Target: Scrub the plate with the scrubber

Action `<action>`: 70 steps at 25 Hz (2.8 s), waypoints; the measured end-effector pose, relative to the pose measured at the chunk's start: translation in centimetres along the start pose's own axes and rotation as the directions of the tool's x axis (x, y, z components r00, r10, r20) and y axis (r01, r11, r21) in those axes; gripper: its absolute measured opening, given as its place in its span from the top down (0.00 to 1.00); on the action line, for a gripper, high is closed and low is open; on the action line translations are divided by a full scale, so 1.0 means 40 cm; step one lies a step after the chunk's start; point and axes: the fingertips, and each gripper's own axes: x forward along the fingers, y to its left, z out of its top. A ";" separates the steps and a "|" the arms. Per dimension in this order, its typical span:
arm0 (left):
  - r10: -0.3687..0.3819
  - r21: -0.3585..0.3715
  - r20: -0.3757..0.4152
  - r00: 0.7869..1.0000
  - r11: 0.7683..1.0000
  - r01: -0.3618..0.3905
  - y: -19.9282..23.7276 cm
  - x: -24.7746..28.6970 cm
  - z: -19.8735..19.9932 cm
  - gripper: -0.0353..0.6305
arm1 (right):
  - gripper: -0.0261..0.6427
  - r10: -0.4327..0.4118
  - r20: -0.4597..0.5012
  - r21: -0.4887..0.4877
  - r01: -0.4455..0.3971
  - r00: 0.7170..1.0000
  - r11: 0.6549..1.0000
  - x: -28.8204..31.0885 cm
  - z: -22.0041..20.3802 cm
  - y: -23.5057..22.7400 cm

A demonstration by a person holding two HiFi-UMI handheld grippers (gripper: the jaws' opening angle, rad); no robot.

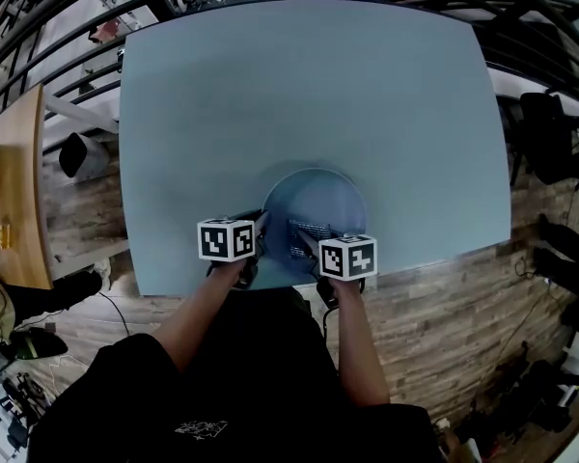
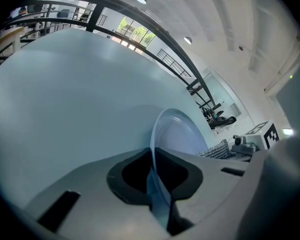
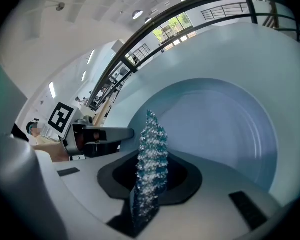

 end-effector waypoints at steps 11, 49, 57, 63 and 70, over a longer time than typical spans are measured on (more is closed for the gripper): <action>-0.009 0.004 -0.005 1.000 1.000 0.009 -0.009 0.001 0.002 0.89 | 0.83 0.009 0.022 -0.005 -0.009 1.000 1.000 0.043 0.075 0.015; -0.012 0.016 -0.008 1.000 1.000 0.012 0.017 -0.005 0.005 0.89 | 0.83 -0.223 0.169 0.129 0.203 0.960 0.971 -0.088 0.178 -0.190; -0.012 0.013 -0.008 1.000 1.000 0.012 0.020 -0.002 0.001 0.89 | 0.83 -0.269 0.161 0.128 0.250 0.950 0.960 -0.126 0.159 -0.224; -0.022 -0.008 -0.009 1.000 1.000 0.022 0.018 -0.001 0.002 0.89 | 0.83 -0.292 0.121 0.059 0.286 0.949 0.956 -0.149 0.137 -0.235; -0.020 -0.005 -0.010 1.000 1.000 0.020 0.021 -0.006 0.006 0.89 | 0.83 -0.324 0.068 -0.012 0.325 0.944 0.946 -0.171 0.110 -0.234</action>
